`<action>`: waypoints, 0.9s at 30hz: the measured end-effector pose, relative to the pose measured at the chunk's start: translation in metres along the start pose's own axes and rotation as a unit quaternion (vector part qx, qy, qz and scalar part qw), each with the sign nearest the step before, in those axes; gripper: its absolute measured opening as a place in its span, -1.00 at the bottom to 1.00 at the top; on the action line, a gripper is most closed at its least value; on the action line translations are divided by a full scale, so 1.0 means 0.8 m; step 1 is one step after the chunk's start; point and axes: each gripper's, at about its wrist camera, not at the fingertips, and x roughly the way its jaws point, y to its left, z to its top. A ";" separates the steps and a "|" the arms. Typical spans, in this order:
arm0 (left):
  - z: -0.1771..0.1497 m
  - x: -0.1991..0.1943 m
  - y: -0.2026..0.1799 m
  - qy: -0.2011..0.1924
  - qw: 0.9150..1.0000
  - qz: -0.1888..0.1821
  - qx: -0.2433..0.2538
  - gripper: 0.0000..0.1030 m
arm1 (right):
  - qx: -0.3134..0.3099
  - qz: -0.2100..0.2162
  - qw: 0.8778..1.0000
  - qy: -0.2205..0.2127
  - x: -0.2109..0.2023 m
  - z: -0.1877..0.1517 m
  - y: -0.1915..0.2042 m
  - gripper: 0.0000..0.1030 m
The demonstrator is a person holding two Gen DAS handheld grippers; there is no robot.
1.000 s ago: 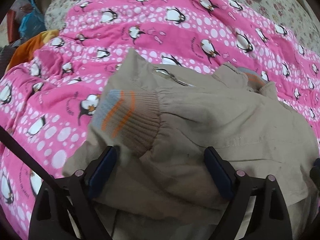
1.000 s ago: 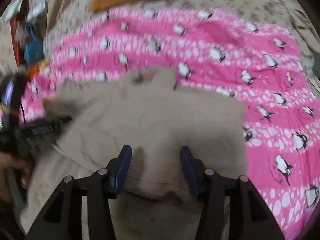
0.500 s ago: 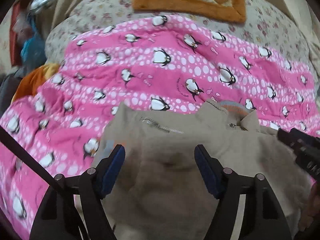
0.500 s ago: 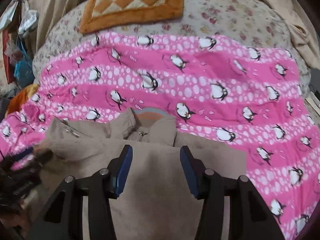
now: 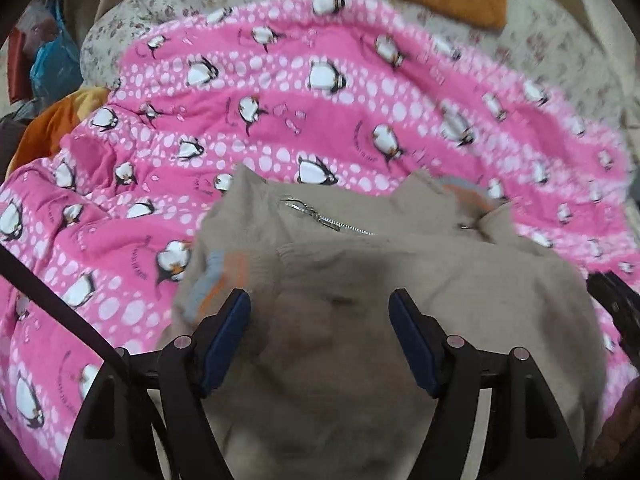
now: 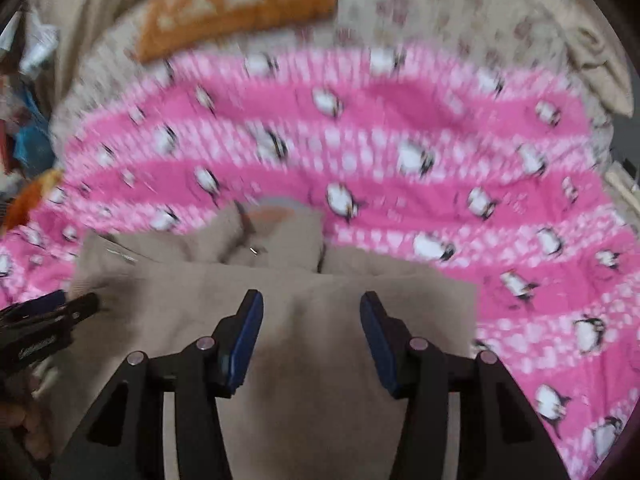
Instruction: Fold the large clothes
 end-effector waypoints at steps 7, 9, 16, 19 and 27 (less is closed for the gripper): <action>-0.065 -0.077 0.065 0.004 1.000 -0.021 0.018 0.06 | -0.056 0.033 0.997 0.031 -0.119 -0.095 -0.020 0.36; -0.092 -0.101 0.089 0.005 1.000 -0.020 0.022 0.06 | -0.061 0.044 0.996 0.047 -0.147 -0.121 -0.028 0.36; -0.178 -0.154 0.134 0.008 1.000 -0.027 0.002 0.06 | 0.065 0.068 0.994 0.063 -0.223 -0.268 -0.074 0.58; -0.235 -0.162 0.133 0.042 0.999 -0.030 -0.014 0.07 | 0.096 0.085 0.988 0.084 -0.238 -0.290 -0.068 0.57; -0.307 -0.164 0.096 0.087 0.996 -0.019 0.012 0.07 | 0.041 0.077 0.982 0.166 -0.223 -0.337 -0.031 0.63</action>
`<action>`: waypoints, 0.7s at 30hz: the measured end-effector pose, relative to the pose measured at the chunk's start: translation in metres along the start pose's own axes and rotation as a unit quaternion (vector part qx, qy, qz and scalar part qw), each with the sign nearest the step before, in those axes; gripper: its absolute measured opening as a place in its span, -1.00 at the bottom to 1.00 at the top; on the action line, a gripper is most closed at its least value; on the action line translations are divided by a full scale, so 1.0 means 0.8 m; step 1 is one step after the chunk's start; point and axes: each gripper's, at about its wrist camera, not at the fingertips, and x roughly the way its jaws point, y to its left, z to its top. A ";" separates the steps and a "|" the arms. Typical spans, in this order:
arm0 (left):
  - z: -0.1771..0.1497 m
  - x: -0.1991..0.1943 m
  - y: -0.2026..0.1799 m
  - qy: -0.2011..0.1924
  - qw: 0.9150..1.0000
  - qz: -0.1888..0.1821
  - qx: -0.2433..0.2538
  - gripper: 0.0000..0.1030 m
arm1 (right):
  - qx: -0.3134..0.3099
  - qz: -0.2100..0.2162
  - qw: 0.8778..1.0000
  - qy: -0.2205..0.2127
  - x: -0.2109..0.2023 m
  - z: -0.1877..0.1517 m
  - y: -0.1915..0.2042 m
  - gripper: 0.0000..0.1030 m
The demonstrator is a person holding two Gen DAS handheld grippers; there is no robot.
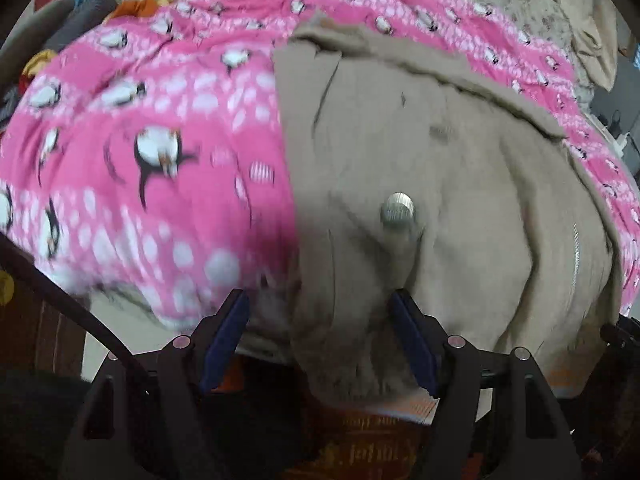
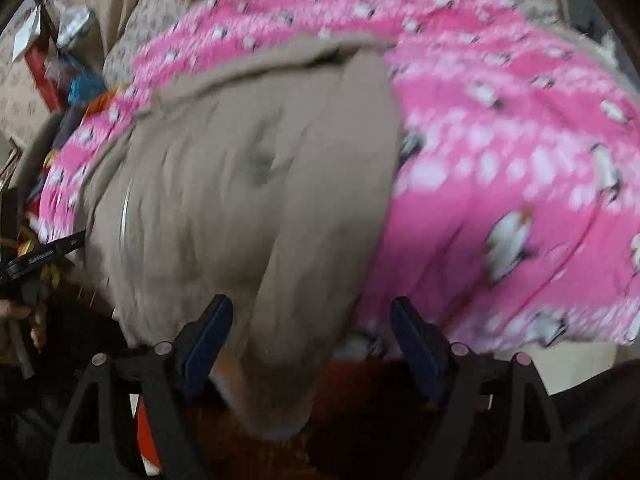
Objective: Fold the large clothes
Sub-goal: 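Lift the hem with both grippers and fold it toward the collar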
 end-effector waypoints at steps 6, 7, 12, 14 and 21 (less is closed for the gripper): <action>-0.012 0.017 0.025 0.041 0.996 -0.042 -0.068 0.07 | -0.042 0.008 0.998 0.038 0.022 -0.012 0.015 0.61; -0.013 0.019 0.027 0.044 0.995 -0.048 -0.074 0.07 | -0.046 0.012 0.998 0.041 0.022 -0.014 0.018 0.60; -0.017 0.021 0.027 0.050 0.994 -0.059 -0.074 0.07 | -0.074 0.014 0.996 0.054 0.028 -0.020 0.031 0.25; -0.021 0.025 0.025 0.059 0.994 -0.061 -0.064 0.07 | -0.072 0.020 0.996 0.050 0.021 -0.020 0.029 -0.31; -0.023 0.024 0.012 0.044 0.997 -0.056 -0.031 0.07 | 0.036 0.082 0.995 -0.051 -0.040 -0.015 -0.023 -0.73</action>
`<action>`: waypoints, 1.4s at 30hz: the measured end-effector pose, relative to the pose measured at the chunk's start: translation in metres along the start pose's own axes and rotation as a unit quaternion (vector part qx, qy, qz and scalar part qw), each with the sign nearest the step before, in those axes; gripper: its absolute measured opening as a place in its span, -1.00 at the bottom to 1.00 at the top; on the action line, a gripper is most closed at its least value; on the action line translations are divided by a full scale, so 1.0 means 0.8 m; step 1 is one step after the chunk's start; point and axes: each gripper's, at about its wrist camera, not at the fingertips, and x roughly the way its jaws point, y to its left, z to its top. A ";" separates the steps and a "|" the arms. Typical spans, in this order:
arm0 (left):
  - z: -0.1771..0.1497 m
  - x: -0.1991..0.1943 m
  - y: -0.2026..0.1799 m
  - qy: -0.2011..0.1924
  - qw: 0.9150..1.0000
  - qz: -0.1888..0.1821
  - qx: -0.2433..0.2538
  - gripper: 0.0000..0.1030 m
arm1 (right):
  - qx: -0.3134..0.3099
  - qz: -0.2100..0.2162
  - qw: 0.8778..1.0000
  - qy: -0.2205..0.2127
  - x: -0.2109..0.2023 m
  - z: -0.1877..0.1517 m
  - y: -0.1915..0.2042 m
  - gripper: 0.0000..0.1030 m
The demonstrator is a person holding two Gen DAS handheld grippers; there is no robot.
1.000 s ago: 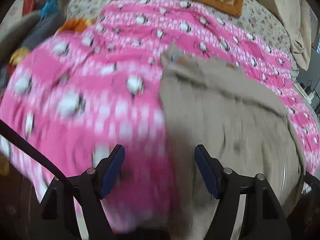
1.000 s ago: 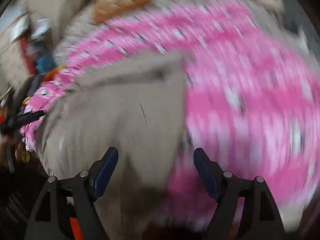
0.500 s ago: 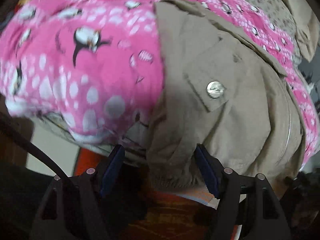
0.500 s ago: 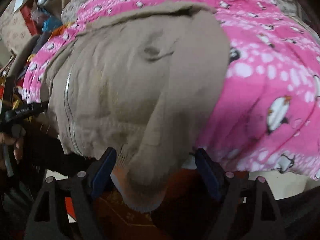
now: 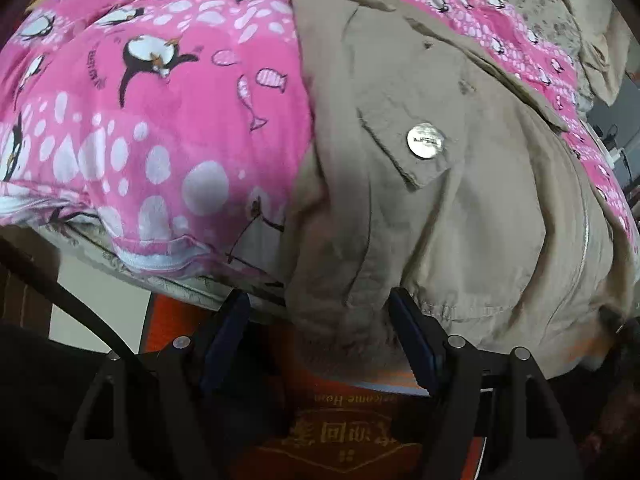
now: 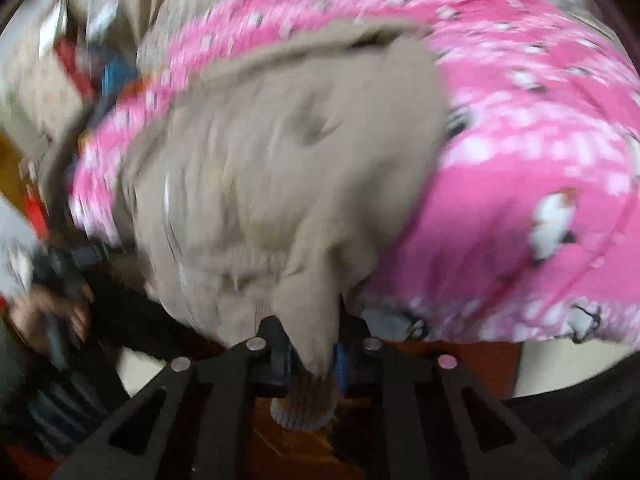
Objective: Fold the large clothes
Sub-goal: 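Lift the hem with both grippers and fold it toward the collar, then lay the hem down over the collar with both grippers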
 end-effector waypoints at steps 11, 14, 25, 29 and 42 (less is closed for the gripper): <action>-0.001 0.025 -0.003 0.034 0.998 -0.046 -0.006 0.11 | 0.025 0.000 0.999 -0.031 -0.020 -0.003 -0.011 -0.73; 0.000 0.017 -0.007 0.047 0.997 -0.056 0.002 -0.79 | 0.019 -0.001 0.999 -0.031 -0.015 0.001 -0.003 -0.73; -0.032 -0.092 -0.010 -0.041 0.995 -0.093 -0.006 -1.00 | -0.034 -0.005 0.999 -0.030 -0.033 -0.008 0.027 -0.73; -0.035 -0.126 -0.002 -0.082 0.989 -0.123 -0.016 -1.00 | -0.055 0.001 0.997 -0.048 -0.052 -0.011 0.040 -0.73; -0.067 -0.211 -0.003 -0.165 0.975 -0.149 -0.003 -1.00 | -0.097 0.026 0.986 -0.131 -0.161 -0.023 0.064 -0.74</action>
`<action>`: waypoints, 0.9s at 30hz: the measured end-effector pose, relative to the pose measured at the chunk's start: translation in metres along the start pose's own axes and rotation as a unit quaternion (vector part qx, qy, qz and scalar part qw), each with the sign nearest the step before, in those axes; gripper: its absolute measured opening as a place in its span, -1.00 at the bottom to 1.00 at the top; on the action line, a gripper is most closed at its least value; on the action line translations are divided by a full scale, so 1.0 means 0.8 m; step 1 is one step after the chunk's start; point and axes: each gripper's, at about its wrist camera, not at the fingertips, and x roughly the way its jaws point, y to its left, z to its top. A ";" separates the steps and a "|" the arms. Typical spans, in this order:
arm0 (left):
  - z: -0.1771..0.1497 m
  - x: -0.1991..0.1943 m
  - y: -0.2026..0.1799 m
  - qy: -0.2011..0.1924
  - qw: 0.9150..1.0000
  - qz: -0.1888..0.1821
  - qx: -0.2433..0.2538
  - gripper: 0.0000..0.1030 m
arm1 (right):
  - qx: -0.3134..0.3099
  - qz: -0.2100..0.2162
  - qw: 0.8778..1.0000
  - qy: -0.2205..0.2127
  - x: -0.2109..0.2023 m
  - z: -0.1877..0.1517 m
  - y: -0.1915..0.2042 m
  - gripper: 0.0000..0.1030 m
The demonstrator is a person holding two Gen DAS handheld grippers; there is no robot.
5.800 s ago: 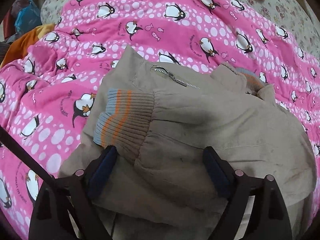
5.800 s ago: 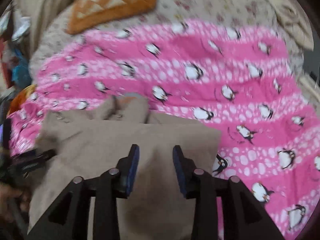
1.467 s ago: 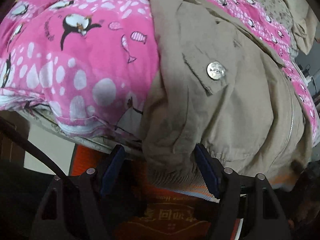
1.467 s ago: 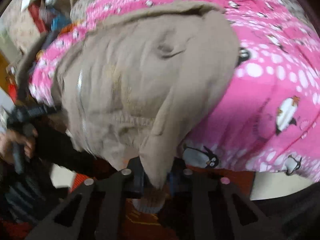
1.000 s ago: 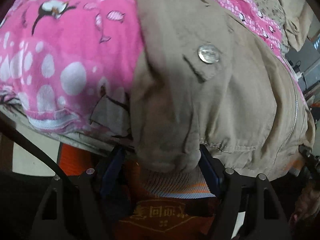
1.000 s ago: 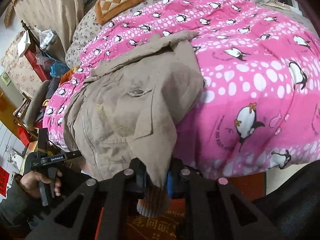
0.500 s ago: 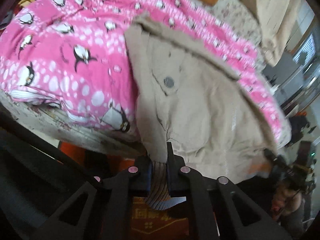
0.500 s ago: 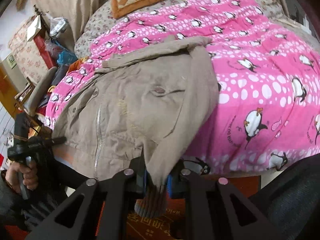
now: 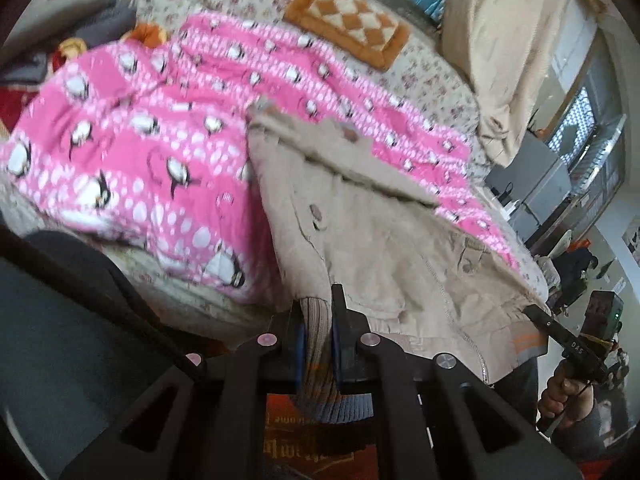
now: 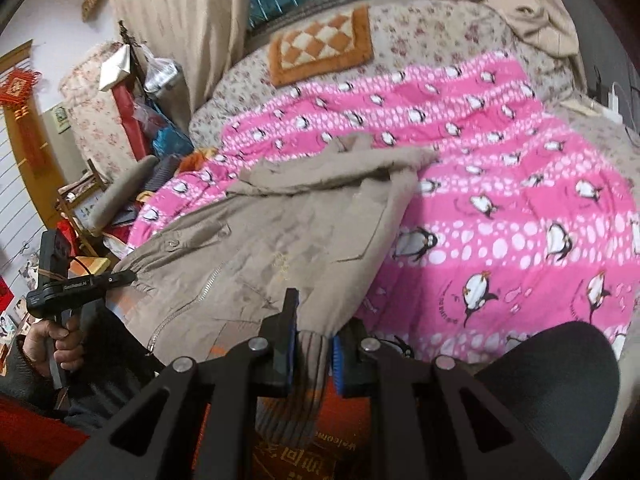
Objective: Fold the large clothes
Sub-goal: 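Lay the hem down over the collar with both grippers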
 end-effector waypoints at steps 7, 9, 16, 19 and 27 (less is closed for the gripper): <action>0.042 -0.006 -0.009 -0.058 0.998 0.004 -0.010 -1.00 | 0.007 0.008 0.998 -0.059 -0.006 0.041 -0.007 -0.75; 0.062 0.001 -0.015 -0.076 0.997 0.011 -0.003 -1.00 | -0.025 -0.015 0.996 -0.079 -0.002 0.057 0.003 -0.75; 0.132 0.053 -0.010 -0.090 0.996 0.025 -0.006 -1.00 | -0.053 -0.070 0.994 -0.071 0.060 0.117 -0.011 -0.75; 0.153 0.094 -0.010 -0.076 0.997 0.033 0.006 -1.00 | -0.036 -0.085 0.994 -0.061 0.091 0.136 -0.033 -0.74; 0.203 0.165 -0.014 -0.081 0.995 0.059 0.024 -1.00 | -0.047 -0.108 0.992 -0.041 0.165 0.188 -0.064 -0.74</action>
